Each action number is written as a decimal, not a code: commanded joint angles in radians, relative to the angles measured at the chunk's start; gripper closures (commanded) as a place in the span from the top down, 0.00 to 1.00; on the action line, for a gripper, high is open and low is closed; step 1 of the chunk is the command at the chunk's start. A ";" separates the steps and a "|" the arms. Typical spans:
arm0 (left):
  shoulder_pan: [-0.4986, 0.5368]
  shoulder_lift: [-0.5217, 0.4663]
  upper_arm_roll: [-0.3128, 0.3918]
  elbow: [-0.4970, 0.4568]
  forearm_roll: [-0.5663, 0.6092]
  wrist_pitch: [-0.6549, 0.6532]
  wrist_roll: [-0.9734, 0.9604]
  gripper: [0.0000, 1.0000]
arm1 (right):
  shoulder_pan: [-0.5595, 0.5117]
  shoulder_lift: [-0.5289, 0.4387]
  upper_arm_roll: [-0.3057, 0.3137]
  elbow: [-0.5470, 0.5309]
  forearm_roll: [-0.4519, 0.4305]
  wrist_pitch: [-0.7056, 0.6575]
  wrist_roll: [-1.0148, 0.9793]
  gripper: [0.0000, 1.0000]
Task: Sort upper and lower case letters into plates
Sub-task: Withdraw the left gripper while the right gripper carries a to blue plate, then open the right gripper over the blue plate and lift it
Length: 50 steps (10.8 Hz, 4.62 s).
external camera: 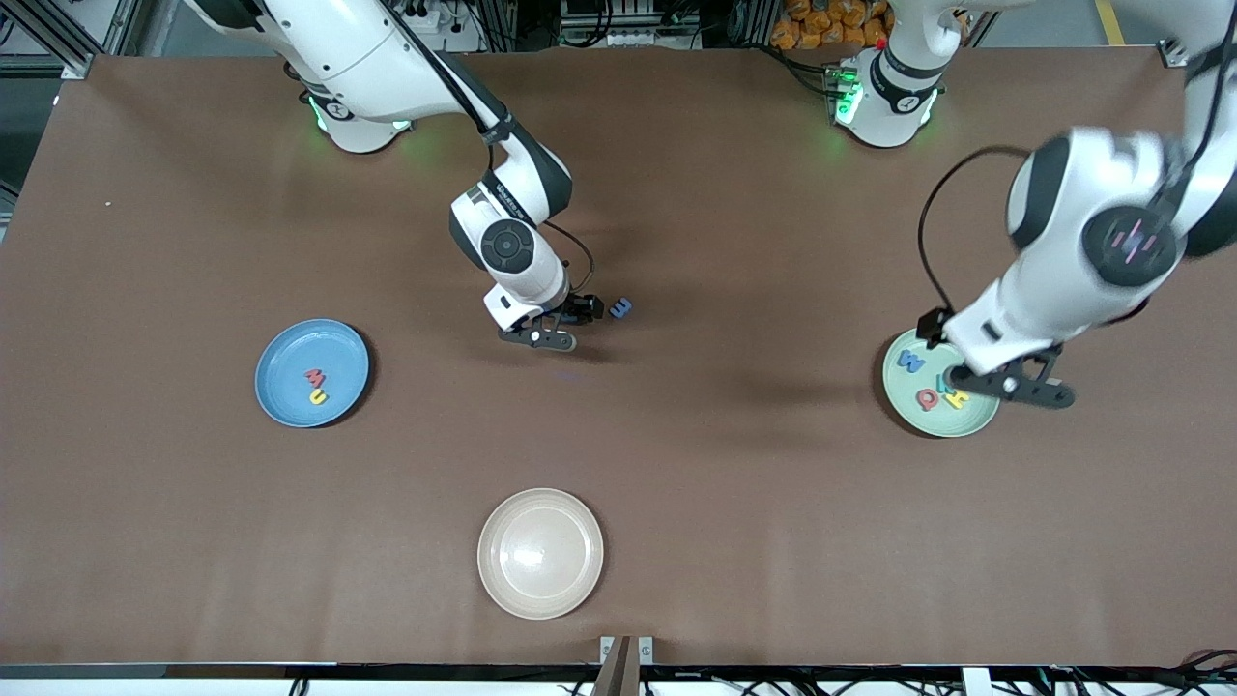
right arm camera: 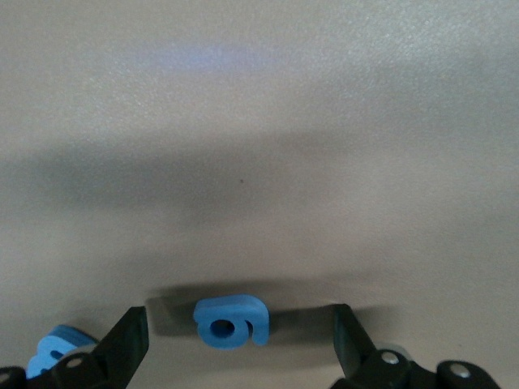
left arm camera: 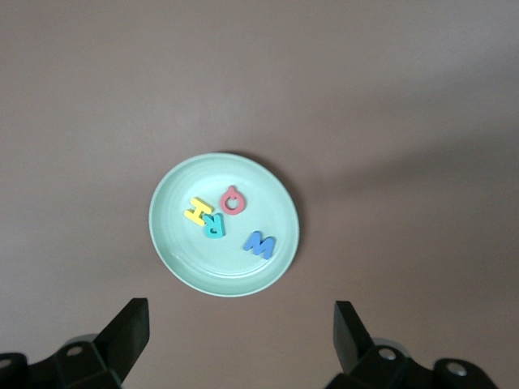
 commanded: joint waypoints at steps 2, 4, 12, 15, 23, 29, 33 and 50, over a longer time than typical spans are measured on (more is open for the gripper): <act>-0.011 -0.145 0.006 0.001 -0.073 -0.029 0.010 1.00 | 0.011 0.006 -0.001 -0.004 0.013 0.017 0.017 0.81; 0.000 -0.196 0.010 -0.002 -0.104 -0.042 0.011 1.00 | 0.011 0.006 -0.001 -0.004 0.013 0.018 0.014 0.63; 0.012 -0.133 0.016 0.168 -0.102 -0.130 -0.030 1.00 | 0.003 0.003 -0.001 -0.004 0.013 0.014 0.004 0.06; 0.012 -0.128 0.016 0.176 -0.102 -0.137 -0.069 1.00 | -0.012 -0.041 0.005 0.000 0.014 -0.015 0.015 0.00; 0.017 -0.134 0.016 0.176 -0.102 -0.137 -0.133 1.00 | -0.282 -0.262 0.010 0.040 0.030 -0.389 -0.099 0.00; 0.038 -0.136 0.016 0.176 -0.105 -0.138 -0.128 1.00 | -0.635 -0.273 -0.046 0.033 -0.033 -0.482 -0.485 0.00; 0.040 -0.138 0.016 0.174 -0.133 -0.158 -0.125 1.00 | -0.638 -0.186 -0.139 0.030 -0.085 -0.356 -0.486 0.00; 0.123 -0.176 0.007 0.108 -0.193 -0.224 -0.138 1.00 | -0.146 -0.118 -0.110 0.300 0.001 -0.513 0.129 1.00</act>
